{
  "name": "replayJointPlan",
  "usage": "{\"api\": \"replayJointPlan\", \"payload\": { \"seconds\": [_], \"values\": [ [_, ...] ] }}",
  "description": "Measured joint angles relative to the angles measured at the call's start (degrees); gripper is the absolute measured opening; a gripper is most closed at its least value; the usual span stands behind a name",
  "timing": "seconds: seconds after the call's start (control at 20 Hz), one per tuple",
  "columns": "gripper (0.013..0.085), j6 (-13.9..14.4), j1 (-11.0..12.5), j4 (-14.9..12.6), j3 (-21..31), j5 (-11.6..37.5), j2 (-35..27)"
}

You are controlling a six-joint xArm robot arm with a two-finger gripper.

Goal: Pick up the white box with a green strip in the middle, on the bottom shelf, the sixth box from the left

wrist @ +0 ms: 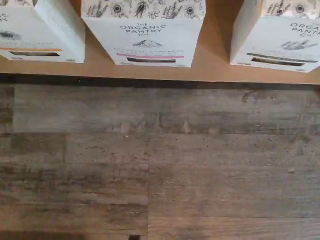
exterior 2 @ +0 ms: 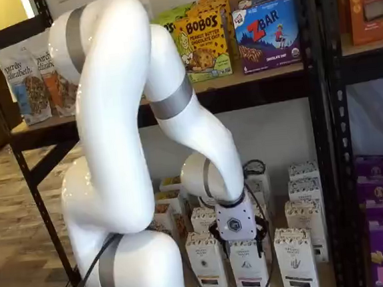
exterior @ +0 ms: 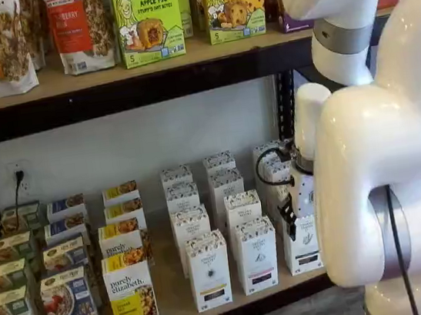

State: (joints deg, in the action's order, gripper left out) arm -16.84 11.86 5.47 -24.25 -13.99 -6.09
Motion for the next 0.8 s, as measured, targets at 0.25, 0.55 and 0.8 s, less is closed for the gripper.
{"api": "replayJointPlan", "payload": {
  "seconds": [0.25,0.55,0.8],
  "values": [
    [0.0850,-2.1,0.6,1.4,-3.6,1.2,-5.5],
    [0.0850,2.6,3.2,-6.0,-8.7,3.6,-12.6],
    [0.0850,1.1,3.9,-5.3,-12.8,5.1,-17.0]
  ]
}}
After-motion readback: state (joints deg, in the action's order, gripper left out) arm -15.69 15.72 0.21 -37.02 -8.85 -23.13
